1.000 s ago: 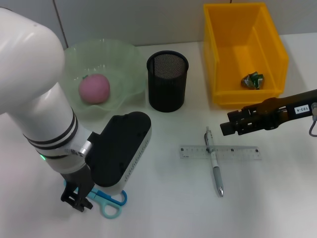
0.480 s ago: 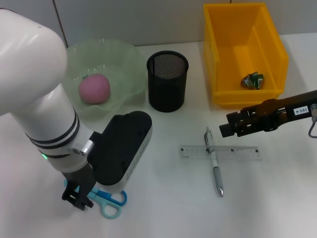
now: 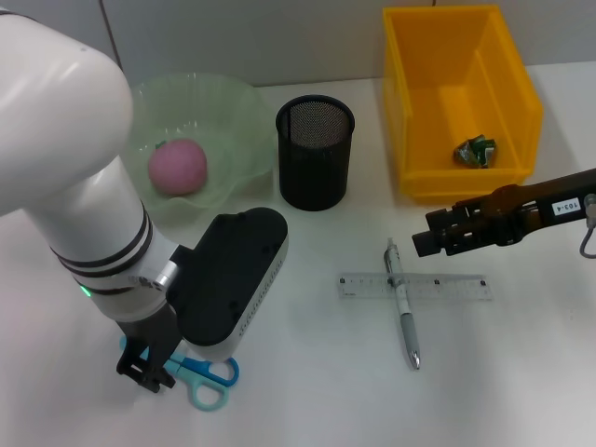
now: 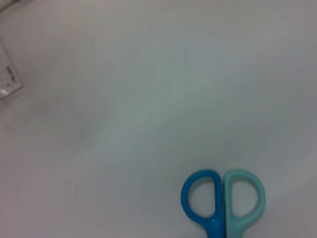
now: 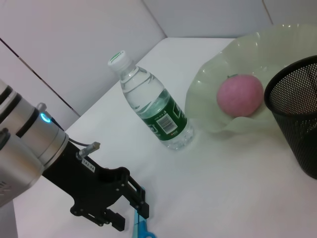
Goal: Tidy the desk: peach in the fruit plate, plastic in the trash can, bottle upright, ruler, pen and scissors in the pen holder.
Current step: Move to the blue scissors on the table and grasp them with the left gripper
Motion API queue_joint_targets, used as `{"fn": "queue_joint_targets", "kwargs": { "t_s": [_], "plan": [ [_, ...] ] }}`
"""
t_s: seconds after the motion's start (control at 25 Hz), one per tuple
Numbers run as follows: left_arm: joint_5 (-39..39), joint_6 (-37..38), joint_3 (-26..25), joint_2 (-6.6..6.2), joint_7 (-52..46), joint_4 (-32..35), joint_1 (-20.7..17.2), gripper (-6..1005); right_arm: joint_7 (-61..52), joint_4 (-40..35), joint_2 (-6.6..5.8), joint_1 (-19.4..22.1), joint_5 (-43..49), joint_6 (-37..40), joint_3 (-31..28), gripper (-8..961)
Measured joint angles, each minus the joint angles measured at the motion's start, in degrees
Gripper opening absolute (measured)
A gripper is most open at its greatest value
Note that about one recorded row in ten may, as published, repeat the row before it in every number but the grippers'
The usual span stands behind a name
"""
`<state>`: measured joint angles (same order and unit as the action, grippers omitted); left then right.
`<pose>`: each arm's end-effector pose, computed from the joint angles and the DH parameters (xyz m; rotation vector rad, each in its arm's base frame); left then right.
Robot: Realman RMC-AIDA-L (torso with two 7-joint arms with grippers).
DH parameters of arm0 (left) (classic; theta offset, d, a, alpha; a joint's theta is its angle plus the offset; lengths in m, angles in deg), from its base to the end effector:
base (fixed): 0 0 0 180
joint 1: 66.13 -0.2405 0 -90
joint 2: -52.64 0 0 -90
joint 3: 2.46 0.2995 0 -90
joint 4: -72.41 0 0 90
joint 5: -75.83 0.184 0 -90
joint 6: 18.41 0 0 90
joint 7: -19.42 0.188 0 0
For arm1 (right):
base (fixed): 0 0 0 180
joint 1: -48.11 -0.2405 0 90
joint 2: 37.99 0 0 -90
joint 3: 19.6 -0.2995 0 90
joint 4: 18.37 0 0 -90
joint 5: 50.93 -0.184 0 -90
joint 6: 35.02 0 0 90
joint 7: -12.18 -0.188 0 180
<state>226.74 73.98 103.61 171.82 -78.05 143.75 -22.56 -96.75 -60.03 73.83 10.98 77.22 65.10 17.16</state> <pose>-0.2230 0.3289 -0.1131 2.6565 -0.7972 -1.0734 0.2634 0.3569 -0.0107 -2.8179 1.1488 0.4430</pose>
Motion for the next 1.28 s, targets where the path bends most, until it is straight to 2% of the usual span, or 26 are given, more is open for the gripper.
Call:
{"fn": "queue_joint_targets", "kwargs": {
  "t_s": [0.48,0.68,1.28],
  "plan": [
    [0.0,-0.1,0.8,0.00,-0.1,-0.3,0.3,482,0.1,0.0,0.01,0.0,0.0,0.0,0.3,768],
    [0.1,-0.6,1.4,0.00,-0.6,-0.3,0.3,418,0.1,0.0,0.04,0.0,0.0,0.0,0.4,768],
    [0.0,-1.4,2.5,0.00,-1.4,-1.4,0.4,334,0.2,0.0,0.22,0.1,0.0,0.2,0.5,769]
  ]
}}
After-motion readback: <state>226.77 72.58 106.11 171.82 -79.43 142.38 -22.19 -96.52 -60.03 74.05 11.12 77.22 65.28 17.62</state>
